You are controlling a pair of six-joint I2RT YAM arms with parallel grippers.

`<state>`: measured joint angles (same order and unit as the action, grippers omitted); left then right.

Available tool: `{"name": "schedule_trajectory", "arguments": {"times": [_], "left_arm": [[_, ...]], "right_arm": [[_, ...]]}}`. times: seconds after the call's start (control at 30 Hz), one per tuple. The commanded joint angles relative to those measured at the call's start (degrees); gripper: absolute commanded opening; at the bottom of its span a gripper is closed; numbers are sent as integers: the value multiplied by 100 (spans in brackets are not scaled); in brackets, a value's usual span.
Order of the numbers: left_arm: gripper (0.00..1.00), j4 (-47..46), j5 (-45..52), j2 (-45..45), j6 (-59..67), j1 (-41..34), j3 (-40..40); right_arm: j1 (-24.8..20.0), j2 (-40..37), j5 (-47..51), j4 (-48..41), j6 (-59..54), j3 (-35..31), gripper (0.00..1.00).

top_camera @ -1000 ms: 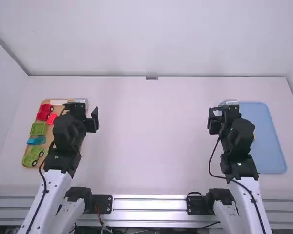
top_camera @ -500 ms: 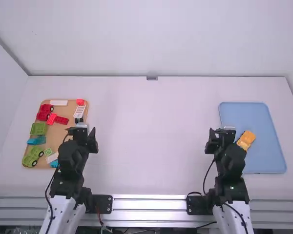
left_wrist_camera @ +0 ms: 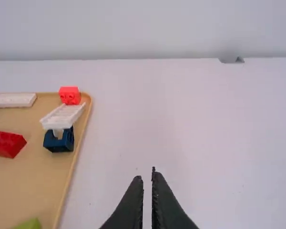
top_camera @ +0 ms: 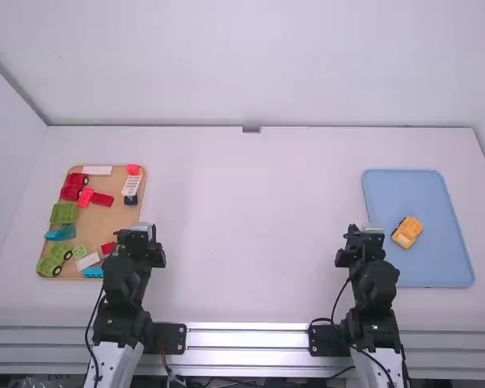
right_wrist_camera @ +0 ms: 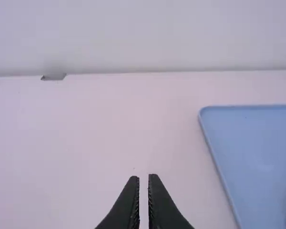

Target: Assemble lego blocks to make yellow taxi

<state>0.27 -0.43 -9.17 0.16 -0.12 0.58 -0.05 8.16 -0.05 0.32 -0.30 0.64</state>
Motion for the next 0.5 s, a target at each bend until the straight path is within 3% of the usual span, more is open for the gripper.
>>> {"name": "schedule_trajectory", "arguments": {"times": [0.0,0.47], "left_arm": [[3,-27,43,216,-16,12,-58],[0,-27,43,917,-16,12,-58]], "right_arm": [[5,-201,5,-32,30,-64,3],[5,-816,5,-32,30,-64,0]]}}
